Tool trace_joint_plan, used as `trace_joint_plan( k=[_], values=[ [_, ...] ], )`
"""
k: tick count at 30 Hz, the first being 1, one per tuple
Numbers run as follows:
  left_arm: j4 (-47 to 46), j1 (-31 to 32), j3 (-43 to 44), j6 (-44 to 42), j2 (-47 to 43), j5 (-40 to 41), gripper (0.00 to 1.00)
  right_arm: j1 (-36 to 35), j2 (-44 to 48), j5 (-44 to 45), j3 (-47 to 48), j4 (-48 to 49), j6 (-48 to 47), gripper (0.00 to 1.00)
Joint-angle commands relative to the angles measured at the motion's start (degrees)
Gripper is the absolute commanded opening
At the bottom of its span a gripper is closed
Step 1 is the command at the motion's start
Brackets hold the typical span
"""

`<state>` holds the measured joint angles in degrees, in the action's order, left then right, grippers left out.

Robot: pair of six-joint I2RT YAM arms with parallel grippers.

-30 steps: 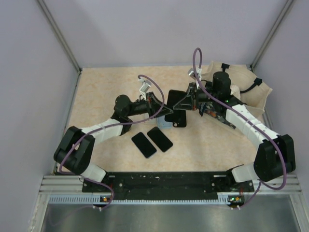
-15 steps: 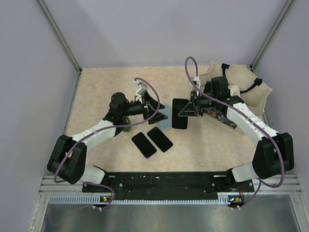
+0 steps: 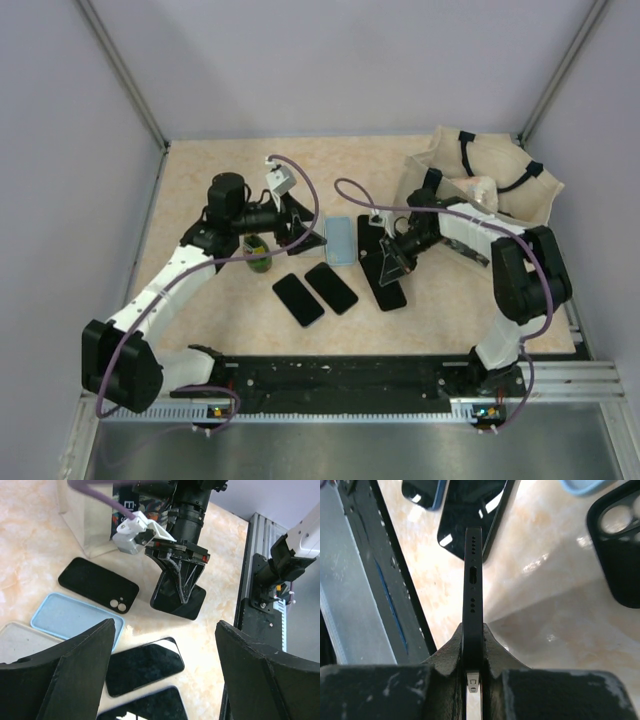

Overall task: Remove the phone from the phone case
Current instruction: Place the phone at the center of the board.

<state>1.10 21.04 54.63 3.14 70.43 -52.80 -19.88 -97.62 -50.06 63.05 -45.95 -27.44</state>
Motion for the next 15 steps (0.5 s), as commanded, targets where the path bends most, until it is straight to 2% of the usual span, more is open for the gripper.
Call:
trace_joint_plan(
  k=[1, 14, 15],
  values=[
    [7.8, -0.9, 2.7, -5.1, -2.5, 0.4, 0.86, -2.4, -3.4, 0.2, 3.2, -5.5, -6.1, 0.0],
    [8.7, -1.2, 2.8, -4.5, -4.1, -0.6, 0.84, -4.5, -13.2, 0.1, 6.9, -8.2, -8.4, 0.0],
    [8.8, -1.2, 2.8, -4.5, -4.3, -0.6, 0.84, -4.6, -14.1, 0.4, 7.3, -8.2, -8.2, 0.02]
  ],
)
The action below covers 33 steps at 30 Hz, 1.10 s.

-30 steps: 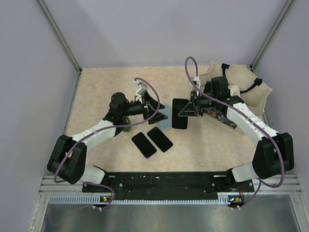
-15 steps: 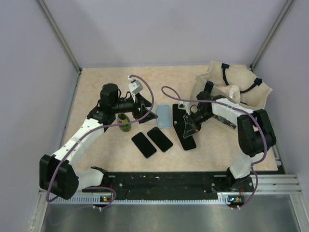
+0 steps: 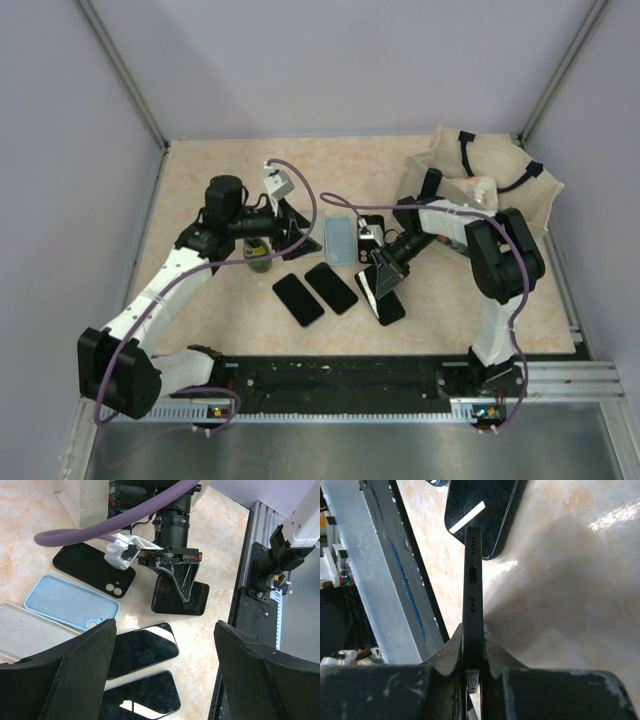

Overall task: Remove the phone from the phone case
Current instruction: Place the phone at the center of the board.

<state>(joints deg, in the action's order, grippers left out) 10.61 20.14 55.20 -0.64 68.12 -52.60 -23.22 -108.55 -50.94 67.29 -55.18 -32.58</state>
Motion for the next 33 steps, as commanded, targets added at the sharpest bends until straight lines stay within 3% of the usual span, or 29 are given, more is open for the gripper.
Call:
trace_joint_plan(
  k=[1, 12, 18, 23, 33],
  values=[
    [-0.6, -0.4, 2.4, -0.7, -1.9, -1.0, 0.84, -1.3, -3.9, 1.4, 3.3, 1.0, -3.0, 0.04],
    [-0.2, -0.3, 3.2, 0.3, -1.8, -2.5, 0.82, -1.3, -7.0, 4.5, 3.9, 5.1, 0.8, 0.19],
    [-0.4, -0.3, 3.0, 0.4, -2.0, -2.9, 0.82, -1.3, -7.6, 6.3, 4.3, 6.4, 2.5, 0.35],
    [-0.3, -0.4, 2.9, 0.4, -2.2, -3.2, 0.81, -1.4, -8.3, 7.2, 4.8, 6.7, 3.0, 0.38],
    [0.2, -0.3, 2.6, 0.4, -2.6, -3.0, 0.81, -1.4, -6.1, 12.1, 5.6, 8.2, 5.7, 0.55]
  ],
)
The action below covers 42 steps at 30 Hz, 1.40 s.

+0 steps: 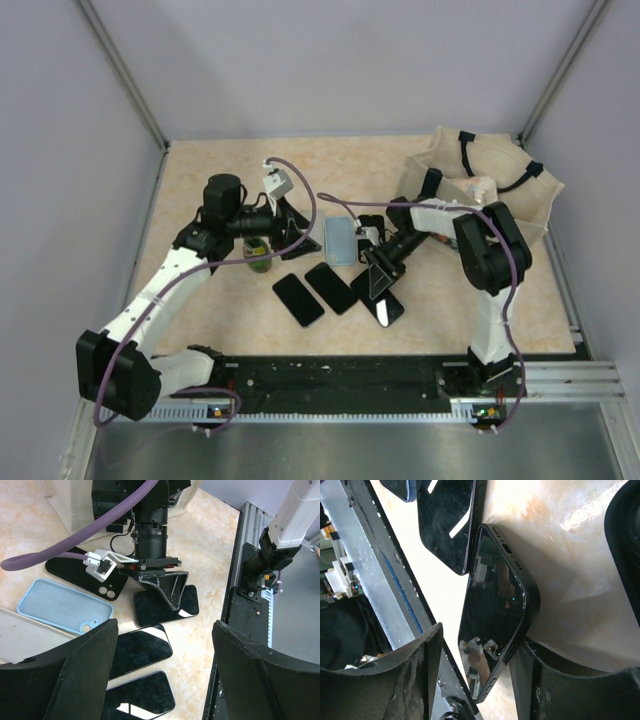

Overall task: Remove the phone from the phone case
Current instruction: Place the phone at the center of the board, then reset both arms

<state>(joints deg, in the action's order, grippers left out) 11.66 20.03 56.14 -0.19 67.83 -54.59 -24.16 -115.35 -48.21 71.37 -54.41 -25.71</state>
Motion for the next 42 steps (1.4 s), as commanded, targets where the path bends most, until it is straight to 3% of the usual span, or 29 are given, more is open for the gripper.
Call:
trace_joint_plan(
  k=[1, 19, 26, 31, 42],
  values=[
    [-0.8, -0.2, 1.8, -0.3, -2.4, -0.9, 0.81, -0.4, 1.3, 9.9, 1.7, 7.7, -0.8, 0.56],
    [4.4, -0.3, 4.1, -3.2, -3.9, 3.0, 0.81, -0.4, 8.6, 18.8, 3.3, 8.2, 0.4, 0.56],
    [8.3, -0.6, 6.6, -3.5, -4.9, 15.0, 0.85, -0.7, 17.7, 23.1, 6.2, 8.8, 1.5, 0.61],
    [11.1, -1.3, 9.6, -4.3, -6.1, 27.6, 0.86, -2.8, 26.8, 30.8, 6.1, 13.3, 2.1, 0.71],
    [13.7, -5.5, 12.2, -3.7, -10.2, 41.1, 0.99, -3.1, 41.9, 37.2, 0.3, 19.1, 4.4, 0.81]
  ],
)
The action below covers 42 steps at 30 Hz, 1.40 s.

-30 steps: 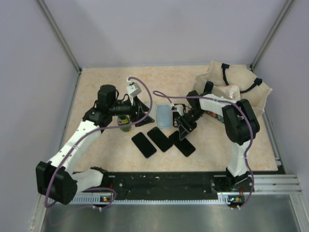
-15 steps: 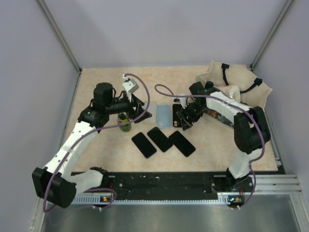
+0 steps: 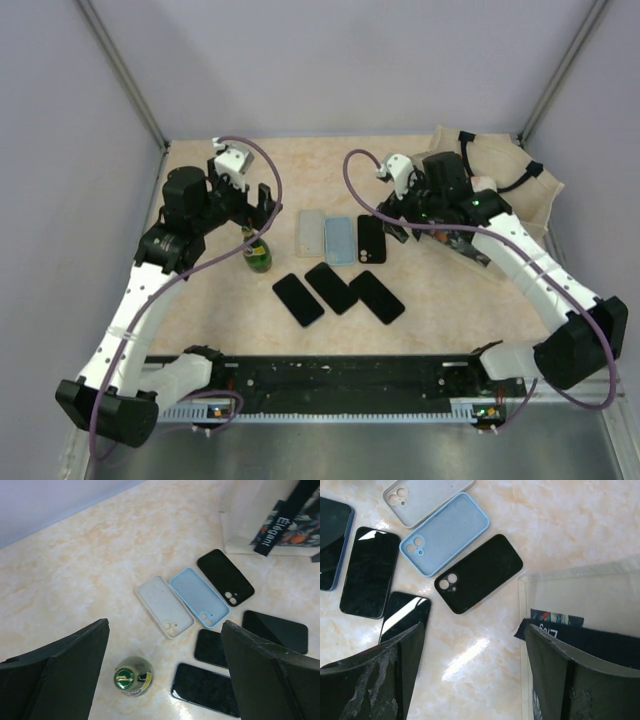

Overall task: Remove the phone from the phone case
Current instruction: Reset both arms

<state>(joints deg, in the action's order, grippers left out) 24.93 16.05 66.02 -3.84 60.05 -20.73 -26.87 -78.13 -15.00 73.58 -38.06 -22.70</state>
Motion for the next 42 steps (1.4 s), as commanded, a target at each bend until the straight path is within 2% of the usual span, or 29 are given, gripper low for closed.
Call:
trace_joint_plan(
  k=[1, 5, 11, 16, 25, 29, 41, 42],
  values=[
    [0.9, -2.1, 2.4, 0.1, -2.9, 8.2, 0.99, -0.4, 6.1, 5.0, -2.2, 2.7, 1.6, 0.82],
    [3.3, -3.2, 3.1, -0.8, -4.6, 10.4, 0.99, -0.3, 10.9, 8.3, -3.8, 2.9, 2.3, 0.84],
    [5.8, -3.8, 3.1, -0.2, -8.1, 14.0, 0.99, -0.1, 16.6, 11.0, -5.6, 2.1, 5.2, 0.99],
    [5.7, -4.1, 0.3, 0.7, -11.3, 17.9, 0.99, 0.7, 19.9, 12.1, -8.0, 2.5, 7.9, 0.99],
    [3.0, -5.4, -3.7, 2.7, -15.2, 22.1, 0.99, 4.7, 27.6, 11.7, -17.7, 10.5, 15.2, 0.99],
    [0.6, -5.9, -5.4, 3.0, -15.5, 22.0, 0.99, 8.0, 29.4, 9.8, -20.1, 13.0, 15.1, 0.99],
    [-5.8, -5.9, -9.9, 6.8, -13.4, 21.1, 0.99, 8.2, 28.8, 7.5, -23.0, 14.8, 12.6, 0.99],
    [-6.3, -5.9, -9.9, 7.3, -12.9, 19.1, 0.99, 8.1, 28.4, 7.4, -23.0, 14.7, 12.6, 0.99]
  ],
)
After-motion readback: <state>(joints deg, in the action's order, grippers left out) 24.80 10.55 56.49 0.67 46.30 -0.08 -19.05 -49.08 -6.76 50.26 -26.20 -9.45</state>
